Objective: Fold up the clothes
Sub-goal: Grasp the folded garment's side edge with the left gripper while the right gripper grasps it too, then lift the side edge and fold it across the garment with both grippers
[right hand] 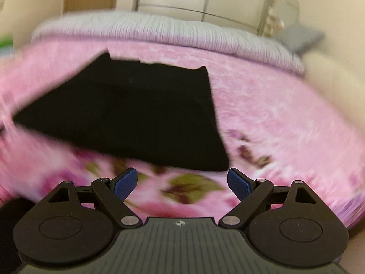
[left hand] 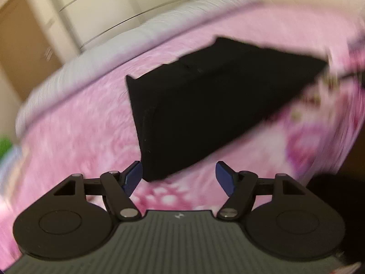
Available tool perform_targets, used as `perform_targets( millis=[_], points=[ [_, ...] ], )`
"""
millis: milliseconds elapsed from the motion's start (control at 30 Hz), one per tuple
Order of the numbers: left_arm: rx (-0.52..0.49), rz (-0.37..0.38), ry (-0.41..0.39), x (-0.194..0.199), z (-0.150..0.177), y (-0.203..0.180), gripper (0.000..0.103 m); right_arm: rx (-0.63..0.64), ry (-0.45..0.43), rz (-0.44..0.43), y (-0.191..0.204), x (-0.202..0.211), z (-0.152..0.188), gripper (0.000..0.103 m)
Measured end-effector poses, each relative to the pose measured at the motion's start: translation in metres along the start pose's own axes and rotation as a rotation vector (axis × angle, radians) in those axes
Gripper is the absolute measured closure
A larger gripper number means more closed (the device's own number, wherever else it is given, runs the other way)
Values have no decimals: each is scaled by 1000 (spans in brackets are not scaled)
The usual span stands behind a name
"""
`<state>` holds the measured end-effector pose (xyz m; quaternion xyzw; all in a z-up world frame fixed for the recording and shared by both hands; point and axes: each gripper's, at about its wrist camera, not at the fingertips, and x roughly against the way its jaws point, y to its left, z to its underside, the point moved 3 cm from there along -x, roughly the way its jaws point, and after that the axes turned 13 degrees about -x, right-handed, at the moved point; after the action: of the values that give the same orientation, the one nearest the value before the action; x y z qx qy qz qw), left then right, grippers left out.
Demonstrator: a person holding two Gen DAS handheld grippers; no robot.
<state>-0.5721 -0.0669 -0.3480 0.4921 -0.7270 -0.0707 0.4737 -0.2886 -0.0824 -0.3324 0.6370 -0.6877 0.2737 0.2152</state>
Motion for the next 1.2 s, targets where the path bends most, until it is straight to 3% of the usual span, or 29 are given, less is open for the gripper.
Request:
perform_targets(
  millis=[133, 367, 433, 500, 667, 800, 833, 933, 1067, 1200],
  points=[
    [-270, -32, 18, -22, 10, -12, 35, 256, -35, 68, 2, -13, 11, 15],
    [-514, -33, 1, -39, 22, -19, 37, 525, -12, 97, 9, -37, 18, 21],
    [-588, -22, 6, -43, 24, -21, 43, 581, 2, 97, 10, -44, 18, 25],
    [-672, -9, 14, -48, 25, -25, 60, 659, 6, 103, 11, -52, 20, 32],
    [-847, -34, 2, -61, 29, -34, 62, 813, -1, 118, 12, -74, 20, 46],
    [-869, -36, -25, -73, 28, -31, 64, 872, -33, 111, 12, -87, 22, 54],
    [-871, -35, -32, -77, 27, -29, 64, 882, -43, 108, 12, -90, 22, 62],
    [-859, -12, -49, -87, 23, -23, 79, 906, -60, 99, 14, -100, 23, 80],
    [-808, 33, -71, -89, 23, -14, 91, 931, -77, 80, 14, -110, 22, 90],
    [-708, 77, -71, -80, 15, -3, 95, 910, -79, 53, 8, -101, 16, 95]
  ],
)
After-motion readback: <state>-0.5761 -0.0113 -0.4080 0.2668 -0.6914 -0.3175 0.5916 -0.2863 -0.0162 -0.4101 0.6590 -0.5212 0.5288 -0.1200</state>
